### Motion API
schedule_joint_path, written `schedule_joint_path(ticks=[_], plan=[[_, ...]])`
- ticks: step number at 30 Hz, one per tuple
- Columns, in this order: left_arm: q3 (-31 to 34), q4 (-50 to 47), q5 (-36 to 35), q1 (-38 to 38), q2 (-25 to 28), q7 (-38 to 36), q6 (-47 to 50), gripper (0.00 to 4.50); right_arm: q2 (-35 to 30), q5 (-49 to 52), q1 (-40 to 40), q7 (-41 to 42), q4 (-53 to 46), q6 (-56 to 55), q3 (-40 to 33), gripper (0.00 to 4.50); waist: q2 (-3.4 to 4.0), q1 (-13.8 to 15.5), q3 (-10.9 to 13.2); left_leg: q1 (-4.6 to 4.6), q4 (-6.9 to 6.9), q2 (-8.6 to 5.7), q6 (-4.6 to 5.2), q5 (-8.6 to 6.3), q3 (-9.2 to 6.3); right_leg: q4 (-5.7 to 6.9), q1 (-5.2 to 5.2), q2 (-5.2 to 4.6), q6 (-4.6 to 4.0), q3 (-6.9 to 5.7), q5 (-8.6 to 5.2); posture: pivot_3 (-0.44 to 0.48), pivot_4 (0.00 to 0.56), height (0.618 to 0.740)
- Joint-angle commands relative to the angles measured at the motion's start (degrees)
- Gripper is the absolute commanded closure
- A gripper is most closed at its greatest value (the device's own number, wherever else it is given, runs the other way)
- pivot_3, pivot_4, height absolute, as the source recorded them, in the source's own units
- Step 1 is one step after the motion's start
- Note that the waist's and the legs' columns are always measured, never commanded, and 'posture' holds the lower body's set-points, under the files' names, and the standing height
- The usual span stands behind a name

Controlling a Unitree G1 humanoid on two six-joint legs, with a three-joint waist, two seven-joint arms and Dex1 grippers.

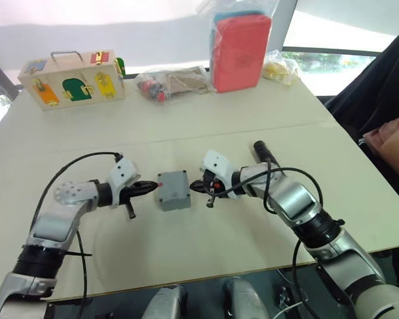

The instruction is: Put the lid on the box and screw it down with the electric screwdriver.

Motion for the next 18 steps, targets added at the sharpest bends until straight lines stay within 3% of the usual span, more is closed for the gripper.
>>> schedule_joint_path(ticks=[1,10,18], plan=[[-0.7,1.1,0.6,-2.7,-1.4,-0.5,-2.3,4.50,1.1,0.6,-0.2,2.0,-3.6,0.7,1.2,4.46,0.00,0.0,0.0,0.00,0.00,0.00,0.00,0.00,0.00,0.02,-0.01,0.00,0.00,0.00,0.00,0.000,0.150,0.740],[-2.1,5.9,2.9,-6.0,-4.5,-1.3,-4.7,4.50,1.0,0.4,-0.6,3.2,-7.1,6.1,2.2,4.46,-0.03,-0.1,0.0,0.00,0.02,0.00,0.00,0.00,-0.01,0.08,-0.03,0.00,0.00,-0.01,0.00,0.000,0.150,0.740],[0.6,4.9,2.2,-2.6,0.8,-4.2,-5.8,4.50,-6.7,-2.1,-2.2,2.9,-10.5,5.5,-2.2,4.46,-0.03,0.0,0.0,0.00,0.05,-0.02,0.00,0.00,-0.01,0.07,-0.03,-0.02,0.00,-0.01,0.00,0.000,0.150,0.740]])
